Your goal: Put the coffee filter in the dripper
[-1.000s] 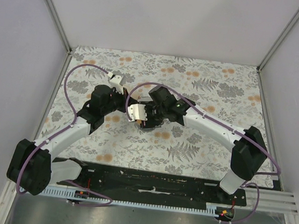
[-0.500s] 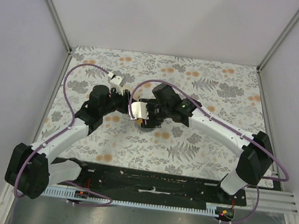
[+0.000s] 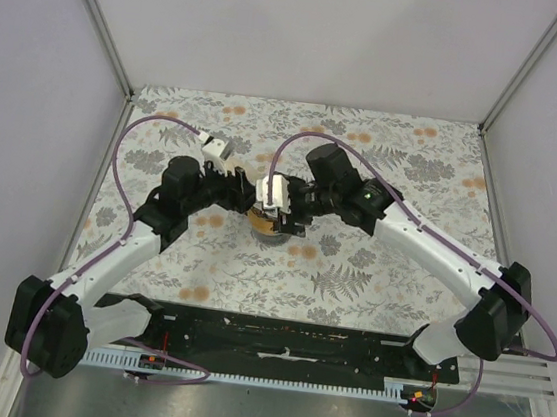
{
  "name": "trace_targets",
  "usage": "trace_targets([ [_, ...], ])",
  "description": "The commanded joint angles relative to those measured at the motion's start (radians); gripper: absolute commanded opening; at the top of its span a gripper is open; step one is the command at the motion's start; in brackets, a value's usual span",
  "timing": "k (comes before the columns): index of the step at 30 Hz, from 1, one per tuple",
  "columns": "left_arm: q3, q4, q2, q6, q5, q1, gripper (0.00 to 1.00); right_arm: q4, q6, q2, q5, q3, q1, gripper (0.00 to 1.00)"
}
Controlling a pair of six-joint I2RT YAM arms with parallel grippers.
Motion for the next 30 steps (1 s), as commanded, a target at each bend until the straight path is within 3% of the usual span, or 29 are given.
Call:
trace_targets([
  [1, 0.048, -0.004, -0.025, 0.028, 0.006, -0.002, 0.74, 0.012, 0.179, 0.002, -0.13, 0.088, -0.053, 0.75],
  [2, 0.051, -0.006, -0.024, 0.017, -0.006, 0.001, 0.74, 0.011, 0.233, 0.023, -0.098, 0.12, -0.057, 0.73],
  [4, 0.06, -0.013, -0.027, -0.021, -0.051, 0.015, 0.74, -0.021, 0.349, 0.088, 0.005, 0.209, -0.059, 0.59],
  [6, 0.071, -0.024, -0.029, -0.071, -0.1, 0.033, 0.72, -0.099, 0.415, 0.167, 0.085, 0.299, -0.065, 0.34],
  [10, 0.073, -0.044, -0.038, -0.125, -0.114, 0.056, 0.68, -0.143, 0.488, 0.235, 0.139, 0.344, -0.067, 0.13],
  [18, 0.036, -0.032, -0.021, -0.086, -0.094, 0.055, 0.66, -0.161, 0.495, 0.319, 0.329, 0.307, -0.022, 0.04],
  [30, -0.021, 0.032, 0.007, -0.033, -0.008, 0.052, 0.64, -0.207, 0.538, 0.476, 0.468, 0.364, 0.015, 0.02],
])
